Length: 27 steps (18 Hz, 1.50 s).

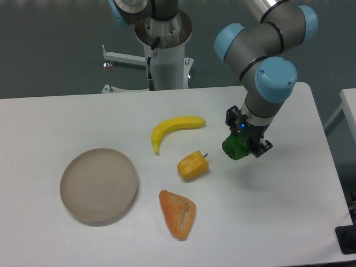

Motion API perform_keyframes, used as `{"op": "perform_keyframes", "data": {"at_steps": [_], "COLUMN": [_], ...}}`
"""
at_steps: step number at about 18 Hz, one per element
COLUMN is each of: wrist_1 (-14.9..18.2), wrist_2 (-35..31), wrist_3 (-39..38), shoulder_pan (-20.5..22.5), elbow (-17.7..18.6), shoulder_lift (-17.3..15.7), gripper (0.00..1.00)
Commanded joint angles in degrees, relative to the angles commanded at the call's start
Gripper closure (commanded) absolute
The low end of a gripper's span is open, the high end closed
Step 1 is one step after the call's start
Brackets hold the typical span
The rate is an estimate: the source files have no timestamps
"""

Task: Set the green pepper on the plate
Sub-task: 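Carry the held green pepper with the gripper over the beige plate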

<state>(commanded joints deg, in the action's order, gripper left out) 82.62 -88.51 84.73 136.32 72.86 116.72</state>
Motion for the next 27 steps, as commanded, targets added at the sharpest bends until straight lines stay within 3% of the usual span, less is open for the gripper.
{"op": "perform_keyframes", "data": {"at_steps": [6, 10, 18, 22, 27], "wrist_1": [0.35, 0.53, 0.35, -2.19, -8.52], "wrist_2": [-0.17, 0.62, 1.75, 4.39, 4.83], "wrist_3": [-1.14, -7.98, -24.24, -28.73, -33.04], "shoulder_pan": [-2.54, -9.04, -20.91, -25.21, -30.49], "elbow": [0.17, 3.08, 3.08, 2.99, 2.99], "shoulder_lift": [-0.26, -3.25, -2.29, -0.01, 4.39], "gripper": [0.93, 0.93, 0.94, 0.93, 0.88]}}
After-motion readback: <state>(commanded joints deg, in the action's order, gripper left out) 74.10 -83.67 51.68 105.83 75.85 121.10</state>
